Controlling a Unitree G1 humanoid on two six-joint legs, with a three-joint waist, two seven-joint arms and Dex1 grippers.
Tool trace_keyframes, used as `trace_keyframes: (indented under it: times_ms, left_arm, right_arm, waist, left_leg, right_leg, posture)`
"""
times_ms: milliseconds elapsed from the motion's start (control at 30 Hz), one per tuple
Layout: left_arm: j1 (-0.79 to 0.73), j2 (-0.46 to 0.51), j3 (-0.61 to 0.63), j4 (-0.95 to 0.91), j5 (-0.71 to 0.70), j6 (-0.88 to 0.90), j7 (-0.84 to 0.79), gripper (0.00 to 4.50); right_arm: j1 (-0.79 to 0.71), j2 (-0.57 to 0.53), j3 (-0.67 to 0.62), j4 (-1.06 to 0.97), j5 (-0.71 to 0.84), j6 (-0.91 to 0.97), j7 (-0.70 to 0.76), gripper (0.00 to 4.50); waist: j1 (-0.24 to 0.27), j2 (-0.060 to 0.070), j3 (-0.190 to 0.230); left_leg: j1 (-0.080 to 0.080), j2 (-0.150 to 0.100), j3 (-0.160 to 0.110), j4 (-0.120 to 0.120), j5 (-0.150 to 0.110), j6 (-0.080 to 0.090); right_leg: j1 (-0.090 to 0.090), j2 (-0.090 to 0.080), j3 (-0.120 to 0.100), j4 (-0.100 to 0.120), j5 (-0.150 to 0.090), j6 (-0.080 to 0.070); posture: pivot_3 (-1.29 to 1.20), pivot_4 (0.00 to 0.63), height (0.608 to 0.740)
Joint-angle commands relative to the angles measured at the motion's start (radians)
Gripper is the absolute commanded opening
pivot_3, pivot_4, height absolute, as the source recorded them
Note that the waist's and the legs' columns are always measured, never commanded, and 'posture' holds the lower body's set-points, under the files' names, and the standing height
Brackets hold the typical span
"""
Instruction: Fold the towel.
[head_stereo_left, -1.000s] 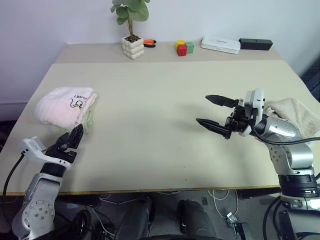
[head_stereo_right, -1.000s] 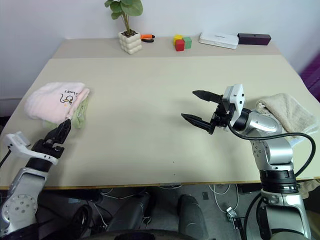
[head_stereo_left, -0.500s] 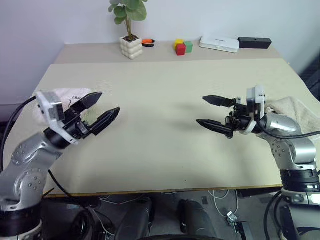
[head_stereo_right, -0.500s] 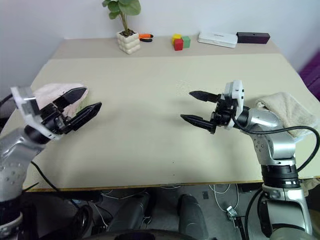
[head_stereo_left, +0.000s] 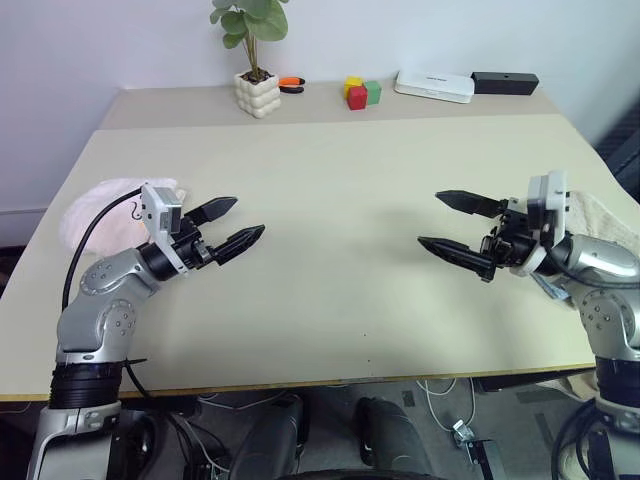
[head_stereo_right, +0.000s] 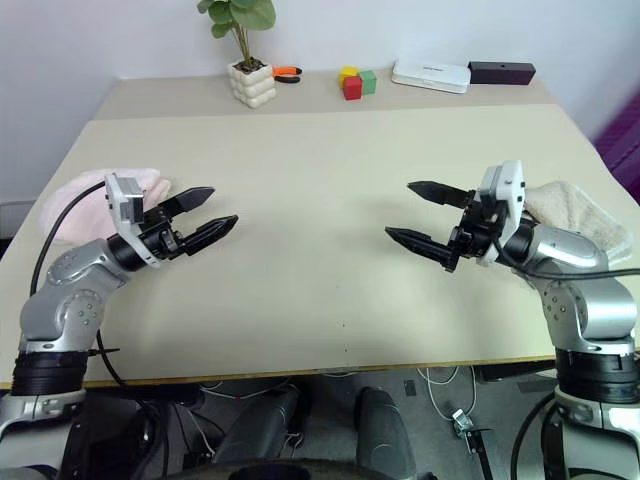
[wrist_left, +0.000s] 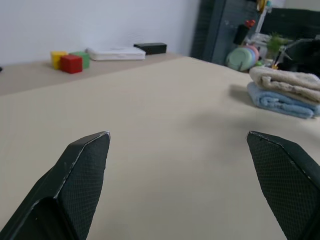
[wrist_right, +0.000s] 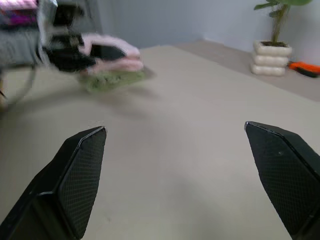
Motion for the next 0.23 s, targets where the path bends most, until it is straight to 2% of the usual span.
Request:
trace_keyframes:
  times_ms: [33, 233]
  left_arm:
    - [-0.023, -0.020, -0.017, 0.008, 0.031, -0.043, -0.014, 4.46]
    - [0.022, -0.044, -0.036, -0.036, 0.054, -0.043, 0.003, 4.46]
  right_arm:
    - [-0.029, -0.039, -0.032, -0.044, 0.027, 0.019, -0.002, 4.50]
    - [-0.098, -0.030, 0.013, 0.010, 0.015, 0.009, 0.023, 4.50]
  waist:
    - [-0.002, 0.000, 0.000]
    - [-0.003, 0.000, 0.000]
  left_leg:
    - [0.000, 0.000, 0.000, 0.000, 0.000, 0.000]
    - [0.000, 0.001, 0.000, -0.001, 0.001, 0.001]
  right_leg:
    - [0.000, 0.000, 0.000, 0.000, 0.000, 0.000]
    - [-0.001, 0.000, 0.000, 0.001, 0.001, 0.002]
  posture:
    - [0.00, 0.150, 0.740]
    - [0.00, 0.150, 0.740]
